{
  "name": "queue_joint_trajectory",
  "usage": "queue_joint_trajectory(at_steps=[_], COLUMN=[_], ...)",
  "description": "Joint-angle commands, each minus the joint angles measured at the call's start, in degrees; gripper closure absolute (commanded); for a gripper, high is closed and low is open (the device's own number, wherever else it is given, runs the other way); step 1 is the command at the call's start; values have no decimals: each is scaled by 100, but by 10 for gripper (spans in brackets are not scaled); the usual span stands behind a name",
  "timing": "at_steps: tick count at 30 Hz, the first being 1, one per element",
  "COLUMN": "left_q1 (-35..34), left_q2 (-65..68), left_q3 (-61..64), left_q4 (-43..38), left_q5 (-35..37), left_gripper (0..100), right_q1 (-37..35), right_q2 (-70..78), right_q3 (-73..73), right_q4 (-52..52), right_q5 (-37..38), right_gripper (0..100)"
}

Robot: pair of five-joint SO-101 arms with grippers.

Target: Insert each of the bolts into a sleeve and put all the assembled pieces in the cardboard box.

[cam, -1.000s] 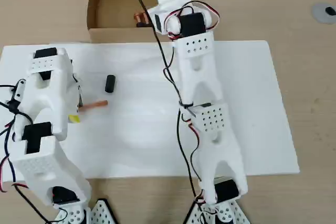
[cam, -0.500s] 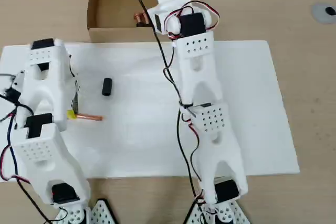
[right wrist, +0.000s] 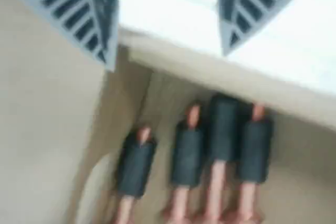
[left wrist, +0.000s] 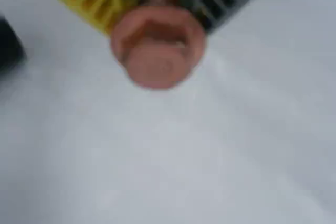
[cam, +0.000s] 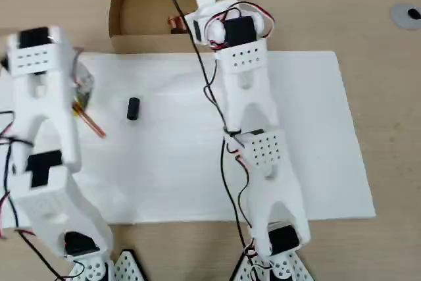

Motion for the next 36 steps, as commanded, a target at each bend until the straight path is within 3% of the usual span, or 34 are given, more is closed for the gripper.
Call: queue_joint_trajectory(at_steps=[1,5,12,15,20,28,36], left_q1=[-431,-659,-615,-615,-642,-659,-668], left_q2=[-1112,-2211,-4840,-6000,-7503,-9297,-10862], left_q3=[-800,-809,782,1433,2637,4132,4914], left_q4=[88,88,88,88,70,-536,-659], left_q5=[-1565,-2646,-3446,-3736,-3851,-3824,-3815], left_gripper=[995,995,994,994,994,994,995], right_q1=[-479,-971,-1763,-1807,-1798,-2070,-2378], right_q2=[-822,-1376,-1763,-1736,-1727,-1727,-1455], right_q3=[-303,-259,593,1385,2835,4242,4664], right_q4=[536,1495,1459,1459,1134,-413,-1196], right_q5=[-563,-1284,-1574,-2154,-3147,-3596,-4176], right_gripper=[835,835,836,836,836,836,836])
